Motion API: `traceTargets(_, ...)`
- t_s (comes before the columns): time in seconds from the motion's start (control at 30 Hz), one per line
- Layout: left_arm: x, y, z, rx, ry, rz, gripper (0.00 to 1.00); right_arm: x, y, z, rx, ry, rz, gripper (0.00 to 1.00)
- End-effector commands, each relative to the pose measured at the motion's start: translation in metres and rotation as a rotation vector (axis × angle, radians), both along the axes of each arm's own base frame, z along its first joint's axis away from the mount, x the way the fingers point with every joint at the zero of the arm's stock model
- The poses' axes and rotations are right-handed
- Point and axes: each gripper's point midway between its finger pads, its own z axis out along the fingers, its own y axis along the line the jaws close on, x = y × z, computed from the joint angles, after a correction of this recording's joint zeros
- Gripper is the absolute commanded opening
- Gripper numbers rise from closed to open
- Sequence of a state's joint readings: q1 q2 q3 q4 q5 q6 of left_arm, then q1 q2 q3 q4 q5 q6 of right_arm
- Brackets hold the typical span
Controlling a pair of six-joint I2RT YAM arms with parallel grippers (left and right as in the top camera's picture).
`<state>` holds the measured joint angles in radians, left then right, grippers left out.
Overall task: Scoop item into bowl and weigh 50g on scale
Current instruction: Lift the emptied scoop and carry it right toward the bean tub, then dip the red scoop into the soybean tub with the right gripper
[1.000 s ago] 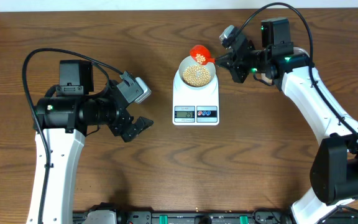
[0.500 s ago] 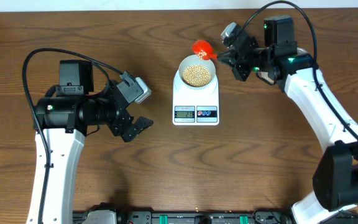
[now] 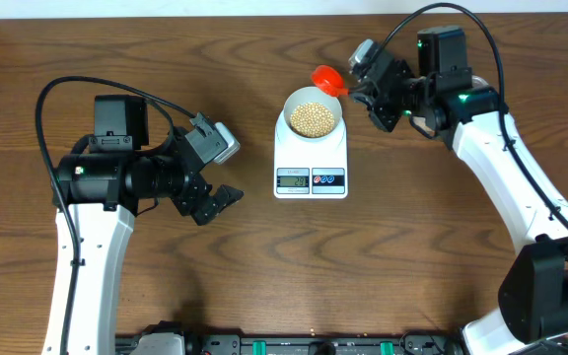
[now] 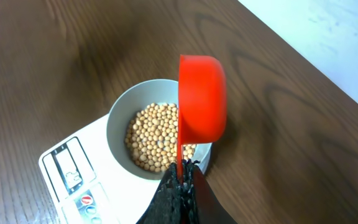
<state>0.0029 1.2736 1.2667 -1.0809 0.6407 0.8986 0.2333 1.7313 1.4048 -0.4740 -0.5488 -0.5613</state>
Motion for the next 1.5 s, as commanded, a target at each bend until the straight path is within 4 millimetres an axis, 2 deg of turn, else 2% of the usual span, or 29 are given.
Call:
traceTargets(0.0, 0.003, 0.002, 0.005, 0.010, -0.020, -0.008, 0.98, 0.000, 0.001, 0.010, 0.000, -0.040, 0.013, 0.01)
traceTargets(0.1, 0.003, 0.002, 0.005, 0.010, -0.020, -0.008, 0.98, 0.005, -0.002, 0.021, 0.024, -0.069, -0.005, 0.01)
traceTargets(0.2, 0.003, 0.002, 0.005, 0.010, -0.020, -0.008, 0.98, 0.011, -0.020, 0.044, 0.048, -0.118, -0.065, 0.01)
traceTargets(0.23, 0.003, 0.002, 0.005, 0.010, -0.020, -0.008, 0.98, 0.014, -0.030, 0.050, 0.042, -0.136, -0.092, 0.01)
traceTargets(0.3, 0.003, 0.002, 0.005, 0.010, -0.021, -0.008, 0.98, 0.022, -0.066, 0.059, -0.016, -0.167, -0.212, 0.01)
traceTargets(0.33, 0.003, 0.002, 0.004, 0.011, -0.020, -0.008, 0.98, 0.026, -0.085, 0.058, -0.056, -0.169, -0.277, 0.01)
traceTargets(0.37, 0.003, 0.002, 0.004, 0.011, -0.020, -0.008, 0.98, 0.030, -0.122, 0.054, -0.133, -0.152, -0.419, 0.01)
traceTargets(0.4, 0.003, 0.002, 0.004, 0.011, -0.020, -0.008, 0.98, 0.030, -0.142, 0.049, -0.173, -0.131, -0.496, 0.01)
traceTargets(0.47, 0.003, 0.002, 0.005, 0.010, -0.020, -0.008, 0.98, 0.025, -0.168, 0.036, -0.247, -0.083, -0.585, 0.01)
traceTargets(0.57, 0.003, 0.002, 0.005, 0.010, -0.021, -0.008, 0.98, 0.010, -0.195, 0.007, -0.387, 0.025, -0.663, 0.01)
traceTargets(0.67, 0.003, 0.002, 0.005, 0.010, -0.020, -0.008, 0.98, 0.004, -0.202, -0.014, -0.442, 0.096, -0.685, 0.01)
traceTargets(0.77, 0.003, 0.002, 0.005, 0.010, -0.020, -0.008, 0.98, 0.006, -0.203, -0.034, -0.434, 0.157, -0.709, 0.01)
traceTargets(0.93, 0.003, 0.002, 0.005, 0.010, -0.020, -0.008, 0.98, 0.007, -0.201, -0.071, -0.440, 0.259, -0.714, 0.01)
traceTargets(1.0, 0.003, 0.002, 0.005, 0.010, -0.020, -0.008, 0.98, 0.005, -0.194, -0.081, -0.414, 0.298, -0.688, 0.01)
traceTargets(1.13, 0.003, 0.002, 0.004, 0.011, -0.020, -0.008, 0.98, 0.002, -0.172, -0.085, -0.281, 0.364, -0.647, 0.01)
traceTargets(1.2, 0.003, 0.002, 0.005, 0.011, -0.021, -0.008, 0.98, 0.002, -0.170, -0.084, -0.221, 0.394, -0.665, 0.01)
traceTargets(1.3, 0.003, 0.002, 0.004, 0.011, -0.020, -0.008, 0.98, 0.002, -0.176, -0.082, -0.125, 0.448, -0.729, 0.01)
traceTargets(1.47, 0.003, 0.002, 0.005, 0.010, -0.020, -0.008, 0.98, 0.002, -0.199, -0.079, 0.026, 0.524, -0.833, 0.01)
